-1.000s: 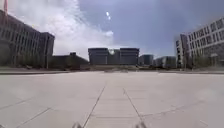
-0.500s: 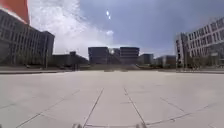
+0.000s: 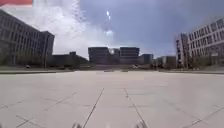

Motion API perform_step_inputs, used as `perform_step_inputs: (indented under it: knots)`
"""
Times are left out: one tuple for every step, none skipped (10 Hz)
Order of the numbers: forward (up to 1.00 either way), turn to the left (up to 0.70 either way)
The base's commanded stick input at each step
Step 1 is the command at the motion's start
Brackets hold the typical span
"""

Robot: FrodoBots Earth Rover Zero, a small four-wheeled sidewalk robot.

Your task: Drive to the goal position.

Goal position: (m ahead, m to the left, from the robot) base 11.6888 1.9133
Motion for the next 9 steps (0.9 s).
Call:
perform_step_inputs:
  knots:
    - [0.45, 0.03]
    - [0.45, 0.03]
    - [0.45, 0.03]
    - [0.45, 0.03]
    - [0.45, 0.03]
    - [0.45, 0.03]
    - [0.45, 0.03]
    - [0.45, 0.03]
    - [0.45, 0.03]
